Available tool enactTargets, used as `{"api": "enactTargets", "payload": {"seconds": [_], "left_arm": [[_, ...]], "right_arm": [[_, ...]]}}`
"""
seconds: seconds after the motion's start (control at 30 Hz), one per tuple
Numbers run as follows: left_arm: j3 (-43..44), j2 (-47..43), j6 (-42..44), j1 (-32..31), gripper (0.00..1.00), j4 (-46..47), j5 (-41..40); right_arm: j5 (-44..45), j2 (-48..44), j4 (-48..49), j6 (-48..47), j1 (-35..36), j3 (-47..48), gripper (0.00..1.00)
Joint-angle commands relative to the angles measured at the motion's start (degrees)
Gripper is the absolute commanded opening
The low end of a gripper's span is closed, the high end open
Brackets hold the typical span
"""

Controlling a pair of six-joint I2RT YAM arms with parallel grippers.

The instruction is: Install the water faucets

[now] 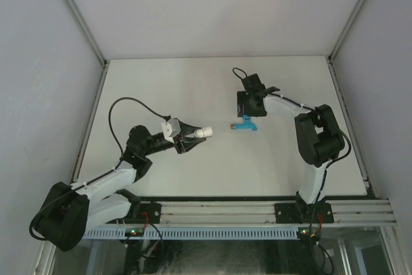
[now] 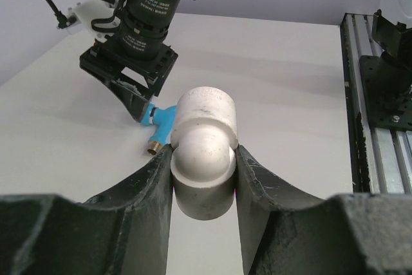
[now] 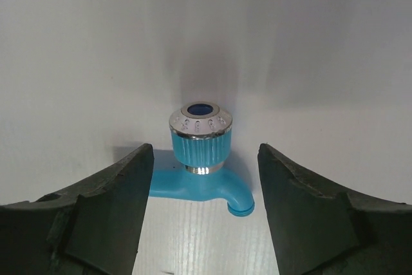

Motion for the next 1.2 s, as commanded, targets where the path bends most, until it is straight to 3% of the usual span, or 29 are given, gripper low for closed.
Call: {"api": "enactTargets", "payload": {"seconds": [0.0,0.23,0.4,0.6,0.8,0.9,1.17], "left_arm": [[-0.3,-2.1,1.7,0.2,0.00,0.5,0.0],[-0.2,-2.7,1.9,0.2,0.00,-0.4,0.1],[-0.3,-3.6,2.8,0.2,0.00,-2.0,-0.4],[-0.4,-3.7,3.3,0.2,0.00,-2.9,-0.5],[0.1,-2.8,3.1,0.2,0.00,-2.9,0.1],[0.1,-2.8,3.0,0.2,0.00,-2.9,0.1],[0.4,-2.5,2.7,0.2,0.00,-2.9,-0.3]], "right_arm": [[2.0,0.4,-1.5,0.3,0.6,1.4,0.65],[-2.9,3.8,-0.8,0.9,0.3,1.2,0.57],[-6.2,3.1,1.6,1.7,-0.8,-1.1,0.59],[-28.1,-0.7,9.1,0.8,-5.2,-8.6,0.66],[-33.4,-1.4,8.6,-5.8,-5.9,-11.1,0.69],[-28.1,-0.5,7.3,-6.5,-5.3,-11.1,0.67],[-1.5,-0.3,9.9,5.3,1.3,-11.2,0.54]]}}
